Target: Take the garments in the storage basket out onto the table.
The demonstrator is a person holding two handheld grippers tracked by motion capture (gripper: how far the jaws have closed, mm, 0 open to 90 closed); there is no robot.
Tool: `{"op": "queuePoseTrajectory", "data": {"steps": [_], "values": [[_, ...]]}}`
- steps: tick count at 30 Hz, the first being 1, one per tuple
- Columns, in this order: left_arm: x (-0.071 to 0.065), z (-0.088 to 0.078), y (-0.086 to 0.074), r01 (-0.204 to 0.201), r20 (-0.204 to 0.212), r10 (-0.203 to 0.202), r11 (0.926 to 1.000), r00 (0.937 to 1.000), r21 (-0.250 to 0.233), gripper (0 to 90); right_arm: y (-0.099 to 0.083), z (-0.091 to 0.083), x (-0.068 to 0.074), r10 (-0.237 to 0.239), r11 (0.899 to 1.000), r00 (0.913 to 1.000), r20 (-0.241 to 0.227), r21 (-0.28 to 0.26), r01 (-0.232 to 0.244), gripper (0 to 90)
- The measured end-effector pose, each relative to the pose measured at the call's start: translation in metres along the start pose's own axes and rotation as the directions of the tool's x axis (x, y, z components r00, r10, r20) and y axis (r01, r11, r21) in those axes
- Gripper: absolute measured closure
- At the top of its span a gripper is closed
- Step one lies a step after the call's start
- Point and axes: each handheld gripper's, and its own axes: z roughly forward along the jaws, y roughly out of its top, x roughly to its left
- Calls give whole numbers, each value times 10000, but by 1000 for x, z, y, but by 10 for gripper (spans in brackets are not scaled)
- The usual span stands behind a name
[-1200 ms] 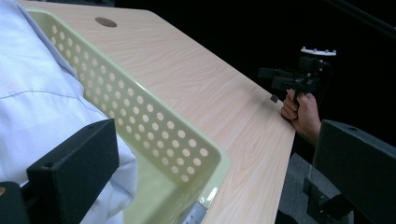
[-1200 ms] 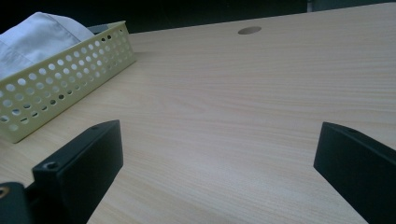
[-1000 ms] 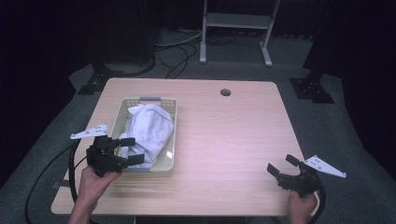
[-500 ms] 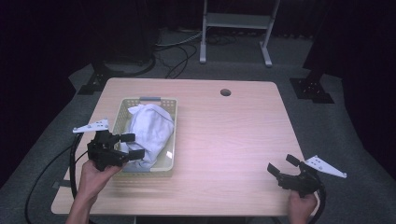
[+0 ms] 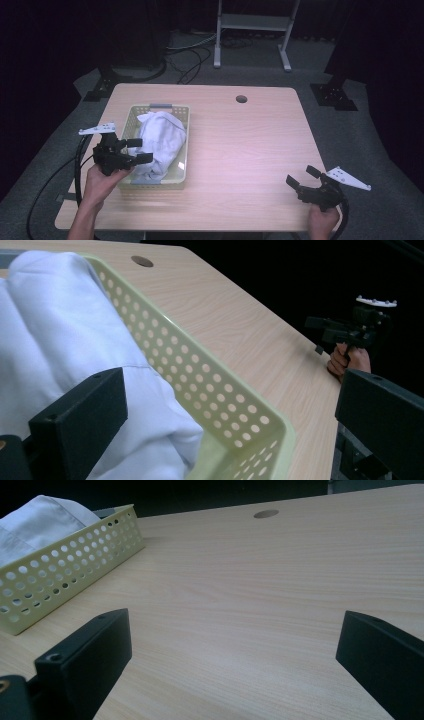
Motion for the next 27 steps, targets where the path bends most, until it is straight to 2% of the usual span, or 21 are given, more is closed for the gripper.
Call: {"op": "queuePoseTrajectory", "data": {"steps": [5,14,27], "values": [[5,-1,2,250,-47,-250,9997,9997,-31,2,0,1,1,-64,10000,10000,5,49,64,11],[8,0,15,136,-345,-131,9998,9993,151,2,0,0,1,-82,10000,10000,-51,21,82,12],[15,0,22,171,-517,-159,9996,9985,229,2,0,0,1,-82,10000,9999,-95,2,82,11]]}}
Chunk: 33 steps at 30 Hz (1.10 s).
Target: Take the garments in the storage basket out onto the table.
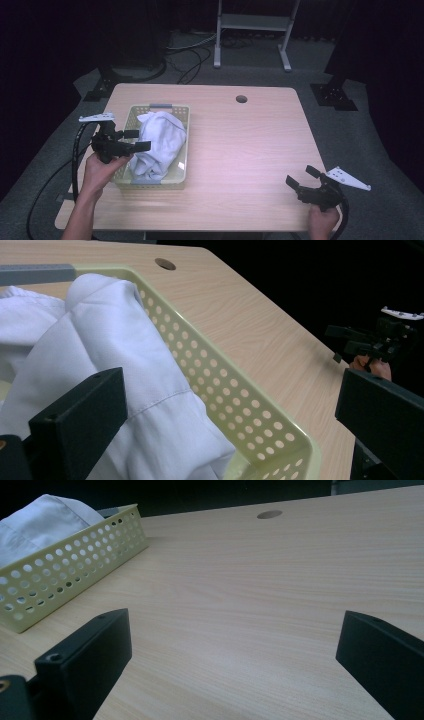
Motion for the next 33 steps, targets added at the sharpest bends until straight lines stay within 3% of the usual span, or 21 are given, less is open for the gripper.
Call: {"op": "queuePoseTrajectory", "data": {"steps": [7,14,22,33], "values": [[10,3,2,348,-166,-348,9994,9993,27,2,0,0,0,-56,10000,10000,-13,-14,56,12],[13,8,5,349,-438,-341,9992,9985,170,2,0,1,2,-155,9999,9999,-30,60,155,11],[19,16,4,592,-430,-570,9969,9974,524,2,0,1,2,-194,9998,9998,-77,51,194,11],[27,27,2,953,-970,-851,9899,9916,1049,1,0,0,2,-254,9997,9995,-193,8,255,11]]}}
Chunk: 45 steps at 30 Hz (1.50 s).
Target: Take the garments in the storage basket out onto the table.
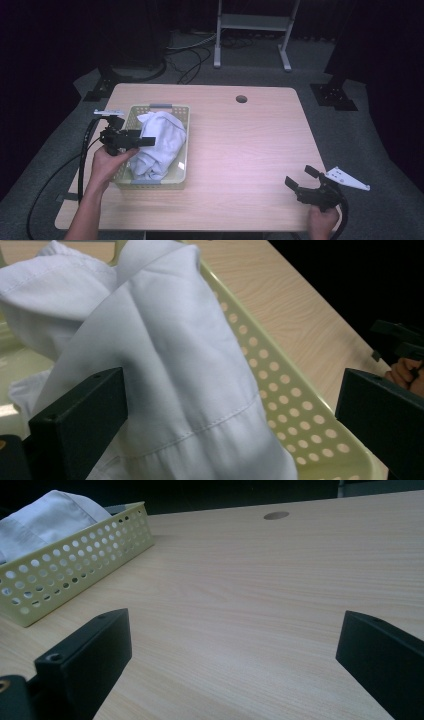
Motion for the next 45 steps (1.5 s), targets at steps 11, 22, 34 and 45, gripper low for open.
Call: {"op": "queuePoseTrajectory", "data": {"steps": [11,22,34,45], "values": [[2,8,1,271,-454,-255,9990,9986,359,1,0,-1,0,-4,10000,9999,-100,-44,3,11],[4,15,1,520,-725,-452,9940,9963,957,2,0,-1,0,-19,10000,9999,-151,-46,18,11],[3,23,1,586,-1235,-399,9867,9915,1518,2,0,-1,0,-28,10000,9997,-225,-75,26,11],[-5,29,0,56,-2151,310,9858,9761,1677,153,0,-1,-1,-3,10000,9996,-277,-88,0,12]]}}
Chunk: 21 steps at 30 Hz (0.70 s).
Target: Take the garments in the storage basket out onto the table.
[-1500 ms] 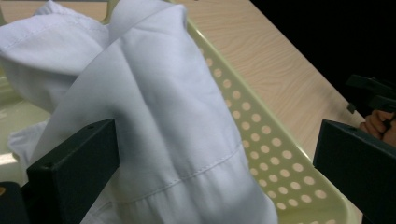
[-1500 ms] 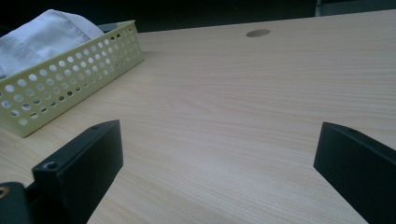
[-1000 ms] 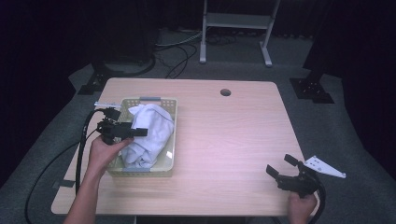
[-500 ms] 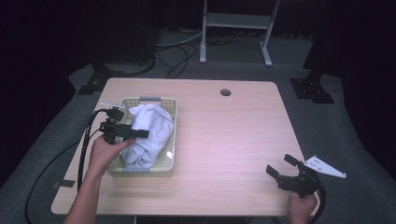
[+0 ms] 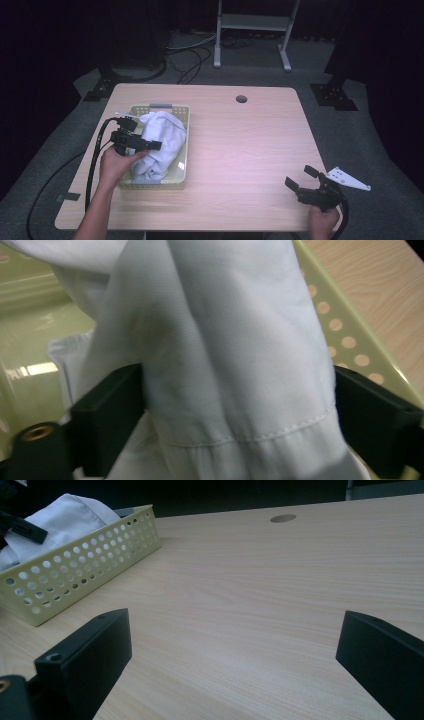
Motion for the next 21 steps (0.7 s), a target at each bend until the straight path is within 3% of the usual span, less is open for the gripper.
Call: {"op": "queuePoseTrajectory", "data": {"steps": [6,17,21], "values": [[-5,2,1,-134,-243,135,9999,9996,52,249,0,0,0,19,10000,10000,-9,-15,-19,11],[-8,3,3,-261,-267,265,9995,9993,148,428,0,0,0,16,10000,10000,21,-13,-16,11],[-11,2,3,-505,-251,512,9984,9984,250,485,0,0,0,-4,10000,10000,20,-2,4,11]]}}
